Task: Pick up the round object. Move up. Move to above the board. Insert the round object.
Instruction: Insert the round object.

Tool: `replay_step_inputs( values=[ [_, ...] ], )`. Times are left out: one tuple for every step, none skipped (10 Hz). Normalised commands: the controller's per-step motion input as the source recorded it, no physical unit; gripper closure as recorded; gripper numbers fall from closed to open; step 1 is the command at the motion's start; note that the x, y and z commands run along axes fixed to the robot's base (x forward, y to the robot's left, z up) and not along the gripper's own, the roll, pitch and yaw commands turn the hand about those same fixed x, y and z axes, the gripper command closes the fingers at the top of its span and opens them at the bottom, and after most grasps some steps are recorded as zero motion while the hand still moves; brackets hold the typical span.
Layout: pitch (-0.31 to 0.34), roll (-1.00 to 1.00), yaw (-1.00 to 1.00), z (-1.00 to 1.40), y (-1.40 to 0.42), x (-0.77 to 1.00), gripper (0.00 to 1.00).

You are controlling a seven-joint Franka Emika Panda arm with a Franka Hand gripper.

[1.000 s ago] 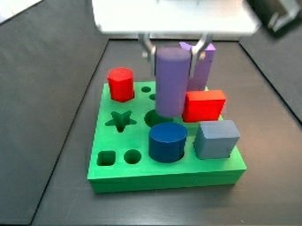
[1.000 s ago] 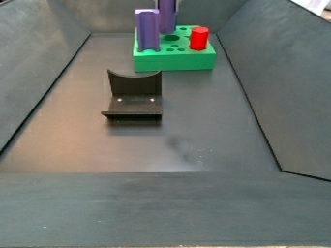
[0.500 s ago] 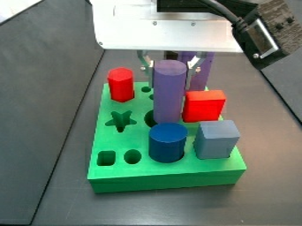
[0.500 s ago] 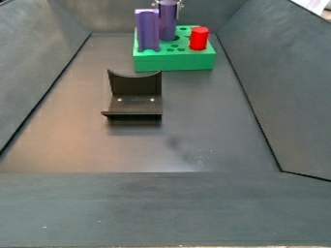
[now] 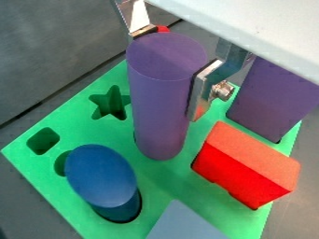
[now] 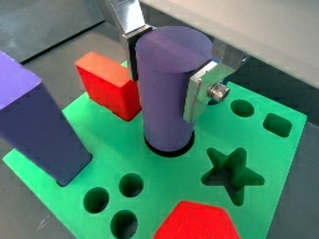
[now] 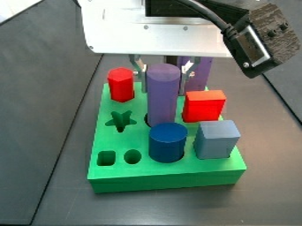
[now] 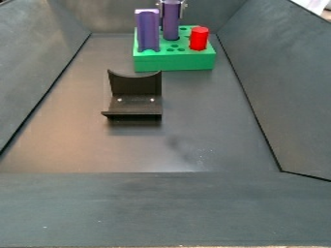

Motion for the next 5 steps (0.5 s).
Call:
replay_step_inputs(
  values=[
    [-0.137,0.17,0.03,-0.75,0.00,0.00,1.00],
    [-0.114,0.25,0.11,-0.80,0.05,-0.15,1.00],
    [-0.116,0.26,0.17,-0.79,0.13,-0.23,1.00],
    [-0.116,0.26,0.19,-0.79,0.13,-0.23,1.00],
    [-0.120,0.23,0.13,-0.75,0.10,-0.27,1.00]
  ],
)
